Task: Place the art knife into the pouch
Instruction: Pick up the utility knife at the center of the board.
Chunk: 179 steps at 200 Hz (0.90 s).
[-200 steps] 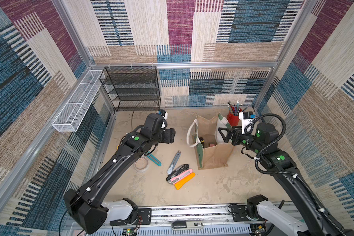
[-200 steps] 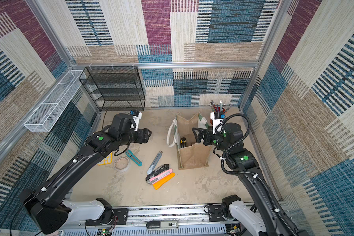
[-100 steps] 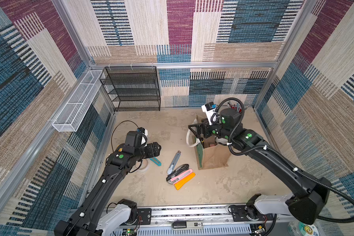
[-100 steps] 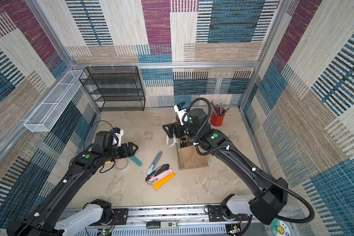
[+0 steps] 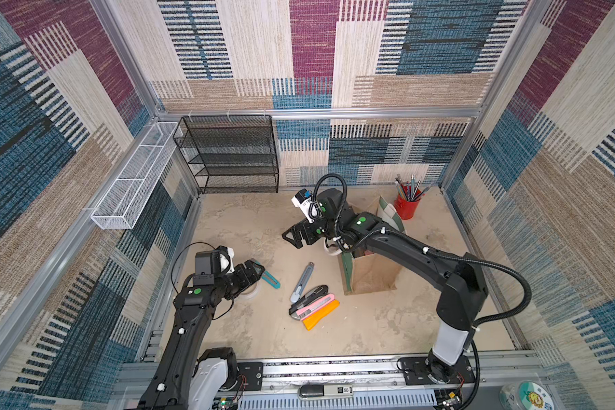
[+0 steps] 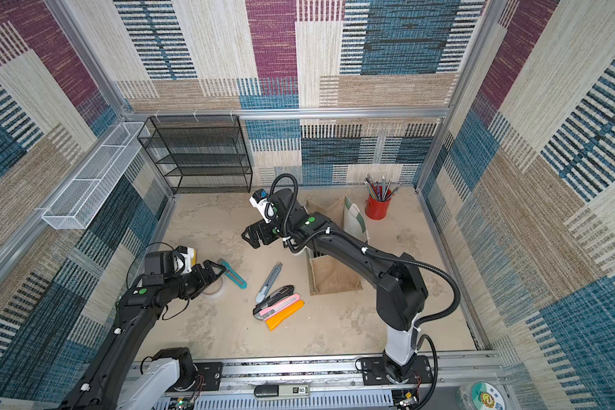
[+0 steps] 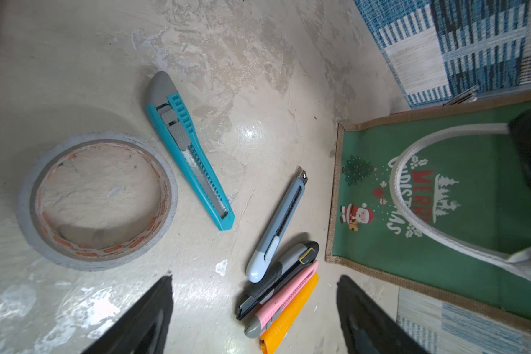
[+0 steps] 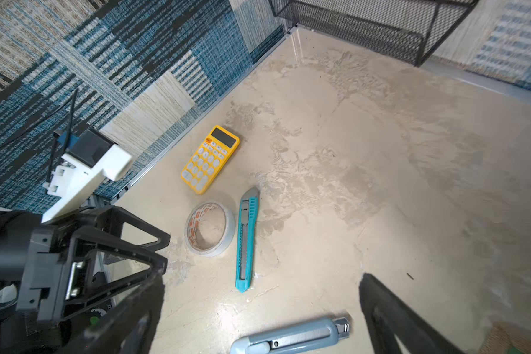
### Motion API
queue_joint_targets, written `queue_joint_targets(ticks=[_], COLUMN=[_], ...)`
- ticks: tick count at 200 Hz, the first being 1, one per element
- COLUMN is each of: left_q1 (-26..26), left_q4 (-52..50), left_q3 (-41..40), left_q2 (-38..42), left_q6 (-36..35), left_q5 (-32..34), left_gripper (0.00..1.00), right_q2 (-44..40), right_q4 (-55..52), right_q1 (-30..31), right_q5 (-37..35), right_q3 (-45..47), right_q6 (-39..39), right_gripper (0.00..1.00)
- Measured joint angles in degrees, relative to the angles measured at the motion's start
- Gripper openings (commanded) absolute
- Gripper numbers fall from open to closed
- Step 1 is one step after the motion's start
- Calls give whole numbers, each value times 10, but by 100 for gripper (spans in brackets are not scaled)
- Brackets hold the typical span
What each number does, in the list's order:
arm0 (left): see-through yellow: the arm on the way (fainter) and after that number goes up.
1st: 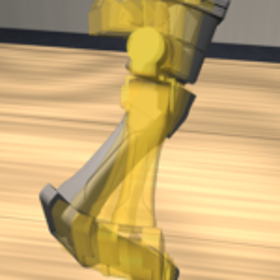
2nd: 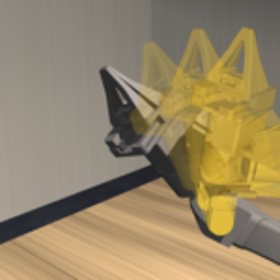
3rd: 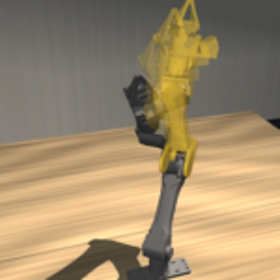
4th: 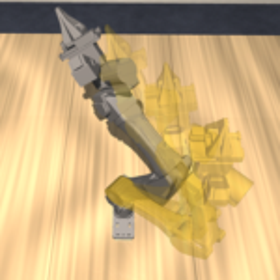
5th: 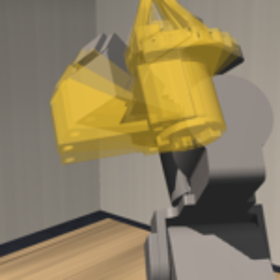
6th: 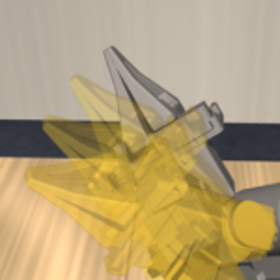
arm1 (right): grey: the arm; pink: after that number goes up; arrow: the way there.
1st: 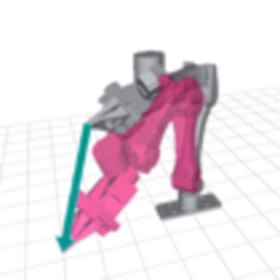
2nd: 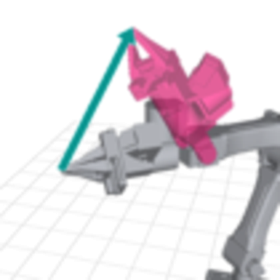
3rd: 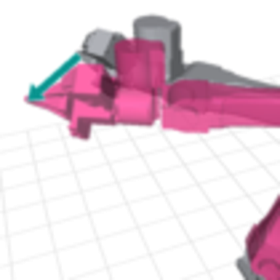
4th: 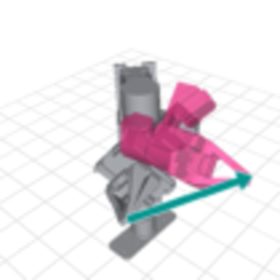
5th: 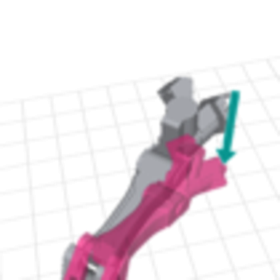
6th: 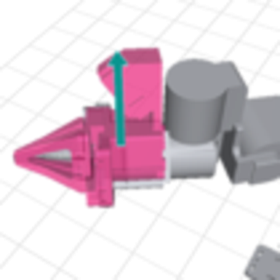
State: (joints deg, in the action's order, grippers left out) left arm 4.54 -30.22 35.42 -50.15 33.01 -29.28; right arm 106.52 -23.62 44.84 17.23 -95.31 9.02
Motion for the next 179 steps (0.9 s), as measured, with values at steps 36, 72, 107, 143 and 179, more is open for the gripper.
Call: queue_joint_targets(ticks=[36, 72, 107, 143, 179], left_q1=[38, 45, 45, 45, 45], left_q4=[9, 10, 10, 18, 32], left_q3=[-19, -22, -26, -37, -46], left_q2=[21, 31, 38, 41, 42], left_q6=[15, 17, 19, 29, 43], left_q5=[-40, -57, -69, -74, -86], left_gripper=[84, 84, 84, 84, 84], right_q2=[94, 168, 211, 240, 266], right_q4=[-7, -17, -15, -6, -2], right_q1=[18, 36, 54, 65, 67], right_q5=[17, 17, 31, 38, 35], right_q3=[-70, -97, -110, -115, -132], right_q6=[0, 0, 6, 16, 25], right_gripper=[85, 78, 69, 57, 51])
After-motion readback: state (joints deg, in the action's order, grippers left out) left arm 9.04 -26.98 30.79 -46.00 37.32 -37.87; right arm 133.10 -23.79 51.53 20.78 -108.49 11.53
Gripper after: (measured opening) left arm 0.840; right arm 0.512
